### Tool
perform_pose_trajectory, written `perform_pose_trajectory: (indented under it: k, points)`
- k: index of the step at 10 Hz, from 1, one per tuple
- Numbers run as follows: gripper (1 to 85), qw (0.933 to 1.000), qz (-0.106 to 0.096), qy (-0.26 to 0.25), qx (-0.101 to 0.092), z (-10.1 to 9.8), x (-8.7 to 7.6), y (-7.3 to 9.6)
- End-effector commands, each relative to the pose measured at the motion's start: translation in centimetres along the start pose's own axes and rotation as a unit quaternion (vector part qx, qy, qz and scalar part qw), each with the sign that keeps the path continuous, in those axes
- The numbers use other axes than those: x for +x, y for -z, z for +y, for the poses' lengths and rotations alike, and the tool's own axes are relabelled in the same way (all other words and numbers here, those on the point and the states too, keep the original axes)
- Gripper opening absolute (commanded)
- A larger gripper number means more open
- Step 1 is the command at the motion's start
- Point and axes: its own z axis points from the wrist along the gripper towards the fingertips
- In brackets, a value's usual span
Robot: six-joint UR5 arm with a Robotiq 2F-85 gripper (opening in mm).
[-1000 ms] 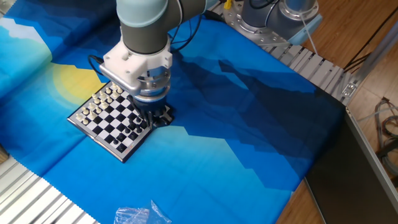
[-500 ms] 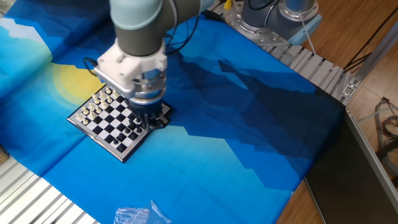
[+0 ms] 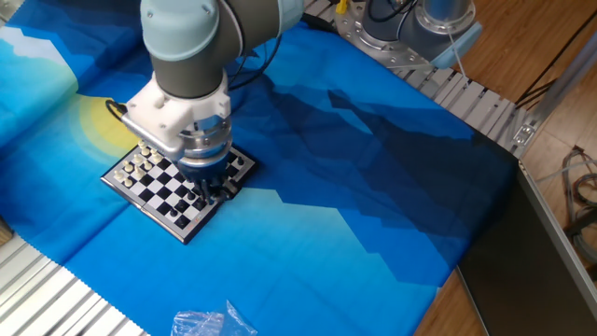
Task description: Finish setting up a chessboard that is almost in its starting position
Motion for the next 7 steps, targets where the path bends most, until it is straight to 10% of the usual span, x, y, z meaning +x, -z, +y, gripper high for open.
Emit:
perform_pose_trajectory:
  k: [1, 7]
  points:
    - [1.0, 1.0, -0.002, -0.003, -0.004, 0.0, -0.6, -0.1]
    - [1.0, 0.9994, -0.01, -0.032, -0.011, 1.2, -0.7, 0.4]
